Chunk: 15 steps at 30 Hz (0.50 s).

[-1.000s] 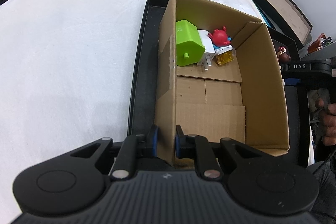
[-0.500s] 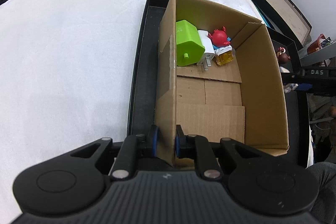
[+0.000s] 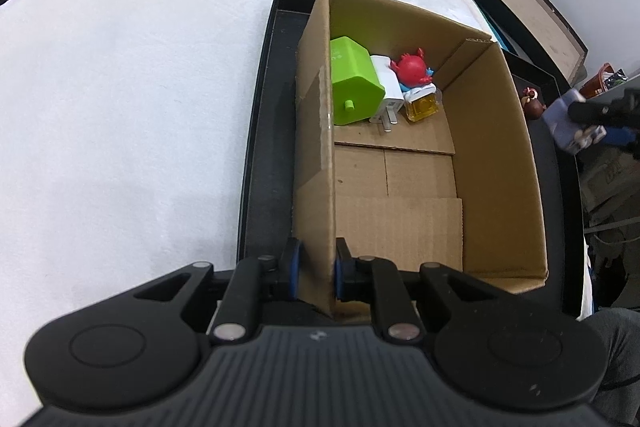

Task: Organize rigid objects
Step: 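Close the right gripper on the white cube figure and lift it, then carry the white cube figure into the box and release it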

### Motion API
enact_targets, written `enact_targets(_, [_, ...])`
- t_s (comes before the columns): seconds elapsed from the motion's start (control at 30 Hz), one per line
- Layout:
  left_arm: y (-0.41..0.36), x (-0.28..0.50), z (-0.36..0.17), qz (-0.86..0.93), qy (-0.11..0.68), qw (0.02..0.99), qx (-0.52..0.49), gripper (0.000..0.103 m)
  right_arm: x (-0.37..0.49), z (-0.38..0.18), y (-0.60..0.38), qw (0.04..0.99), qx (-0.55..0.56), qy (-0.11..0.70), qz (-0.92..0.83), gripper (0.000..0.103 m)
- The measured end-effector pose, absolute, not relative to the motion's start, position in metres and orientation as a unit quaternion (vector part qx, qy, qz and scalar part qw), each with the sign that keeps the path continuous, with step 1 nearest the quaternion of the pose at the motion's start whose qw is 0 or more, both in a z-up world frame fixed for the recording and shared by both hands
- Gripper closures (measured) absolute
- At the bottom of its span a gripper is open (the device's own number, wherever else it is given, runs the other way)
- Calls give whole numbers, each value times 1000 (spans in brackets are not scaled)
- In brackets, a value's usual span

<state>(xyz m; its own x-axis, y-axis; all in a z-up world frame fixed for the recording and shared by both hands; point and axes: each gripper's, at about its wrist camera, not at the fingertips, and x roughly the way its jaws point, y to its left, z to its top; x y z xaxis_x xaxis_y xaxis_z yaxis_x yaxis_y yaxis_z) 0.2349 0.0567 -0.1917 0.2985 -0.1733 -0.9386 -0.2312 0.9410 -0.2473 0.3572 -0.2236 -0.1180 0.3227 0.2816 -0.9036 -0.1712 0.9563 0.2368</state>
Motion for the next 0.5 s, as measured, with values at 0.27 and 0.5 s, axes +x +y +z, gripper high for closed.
enact_targets(0.27, [60,234,-192,14,593,786,-175,87,352,-96,-200,817,48,553,153,58])
enact_targets(0.5, [63,233,-193,8,590,786,-184,86,348,-84,-172,819,45,544,176,58])
